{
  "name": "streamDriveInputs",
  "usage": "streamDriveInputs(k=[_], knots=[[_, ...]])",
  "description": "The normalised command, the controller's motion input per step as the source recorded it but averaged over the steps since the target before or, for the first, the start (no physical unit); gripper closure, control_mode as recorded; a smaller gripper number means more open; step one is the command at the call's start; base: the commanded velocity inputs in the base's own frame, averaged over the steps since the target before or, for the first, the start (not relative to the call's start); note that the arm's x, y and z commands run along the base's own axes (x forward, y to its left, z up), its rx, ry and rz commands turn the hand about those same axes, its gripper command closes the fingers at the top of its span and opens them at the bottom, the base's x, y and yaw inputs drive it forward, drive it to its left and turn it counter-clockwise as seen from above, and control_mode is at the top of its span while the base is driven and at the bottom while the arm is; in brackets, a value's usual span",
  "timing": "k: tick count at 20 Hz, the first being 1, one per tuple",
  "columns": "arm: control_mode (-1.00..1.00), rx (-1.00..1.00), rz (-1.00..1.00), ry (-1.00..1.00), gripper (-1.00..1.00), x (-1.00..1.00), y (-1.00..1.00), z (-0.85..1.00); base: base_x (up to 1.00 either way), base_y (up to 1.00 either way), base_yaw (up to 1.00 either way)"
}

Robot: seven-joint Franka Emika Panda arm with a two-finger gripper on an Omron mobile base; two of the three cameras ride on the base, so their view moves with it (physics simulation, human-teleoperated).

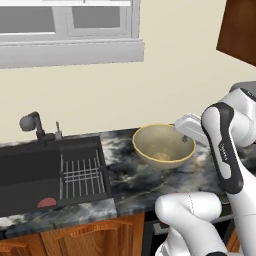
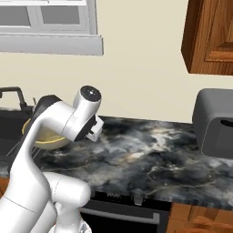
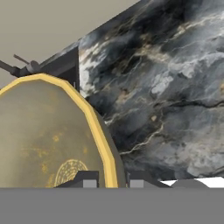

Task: Pick the cup and bowl from the counter and place them on the counter next to the sink.

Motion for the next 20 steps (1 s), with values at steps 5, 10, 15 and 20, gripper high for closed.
streamDriveInputs(k=[5, 10, 15, 20], knots=[[1.00, 0.00, 0.00, 0.00, 1.00, 0.00, 0.00, 0.00, 0.00, 0.00, 0.00], [1.00, 0.00, 0.00, 0.00, 1.00, 0.00, 0.00, 0.00, 0.00, 0.00, 0.00], [1.00, 0.00, 0.00, 0.00, 1.00, 0.00, 0.00, 0.00, 0.00, 0.00, 0.00], [-1.00, 0.00, 0.00, 0.00, 1.00, 0.00, 0.00, 0.00, 0.00, 0.00, 0.00]])
